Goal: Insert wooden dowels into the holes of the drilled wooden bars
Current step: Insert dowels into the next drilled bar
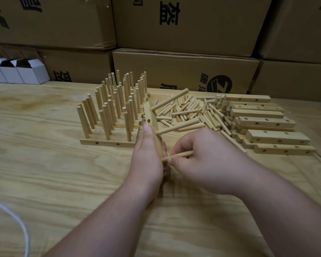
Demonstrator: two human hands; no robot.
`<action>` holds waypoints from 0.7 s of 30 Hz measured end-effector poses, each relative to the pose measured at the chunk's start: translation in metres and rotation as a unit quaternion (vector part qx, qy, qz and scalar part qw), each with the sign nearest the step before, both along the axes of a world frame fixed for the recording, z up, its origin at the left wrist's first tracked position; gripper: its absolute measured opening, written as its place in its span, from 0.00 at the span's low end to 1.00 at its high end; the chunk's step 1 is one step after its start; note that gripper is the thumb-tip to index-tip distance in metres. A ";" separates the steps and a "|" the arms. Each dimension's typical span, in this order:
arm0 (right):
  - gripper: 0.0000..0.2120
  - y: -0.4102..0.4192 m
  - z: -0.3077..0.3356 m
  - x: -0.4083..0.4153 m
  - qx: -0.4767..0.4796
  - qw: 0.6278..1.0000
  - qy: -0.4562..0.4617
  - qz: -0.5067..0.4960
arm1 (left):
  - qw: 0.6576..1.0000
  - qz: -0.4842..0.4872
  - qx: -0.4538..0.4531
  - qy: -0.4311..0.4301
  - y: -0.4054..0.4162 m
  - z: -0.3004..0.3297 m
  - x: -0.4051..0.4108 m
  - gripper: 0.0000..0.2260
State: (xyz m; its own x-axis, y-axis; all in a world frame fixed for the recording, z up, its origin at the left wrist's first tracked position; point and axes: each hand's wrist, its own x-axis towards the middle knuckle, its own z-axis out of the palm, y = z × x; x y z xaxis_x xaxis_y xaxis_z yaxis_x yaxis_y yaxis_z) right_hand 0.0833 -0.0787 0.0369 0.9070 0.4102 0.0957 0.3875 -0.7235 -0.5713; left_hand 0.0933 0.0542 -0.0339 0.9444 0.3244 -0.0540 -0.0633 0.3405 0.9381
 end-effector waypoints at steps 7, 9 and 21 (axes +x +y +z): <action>0.06 -0.028 0.009 0.017 0.108 0.987 0.111 -0.039 | 0.996 -0.071 0.026 -0.040 0.000 0.000 0.002 0.23; 0.11 -0.037 0.011 0.023 0.137 0.982 0.116 -0.055 | 0.995 -0.091 0.022 -0.035 0.000 0.001 0.002 0.15; 0.13 -0.037 -0.017 0.033 0.232 0.956 0.171 -0.048 | 0.989 -0.122 -0.042 -0.078 0.004 0.006 -0.002 0.09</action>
State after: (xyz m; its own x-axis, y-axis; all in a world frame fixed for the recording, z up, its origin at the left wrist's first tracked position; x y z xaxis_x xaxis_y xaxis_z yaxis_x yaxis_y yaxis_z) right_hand 0.1166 -0.1160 0.0203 0.9488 0.3096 -0.0621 0.0649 -0.3839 -0.9211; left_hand 0.0912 0.0581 -0.0277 0.9928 0.0875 0.0821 -0.1124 0.4398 0.8911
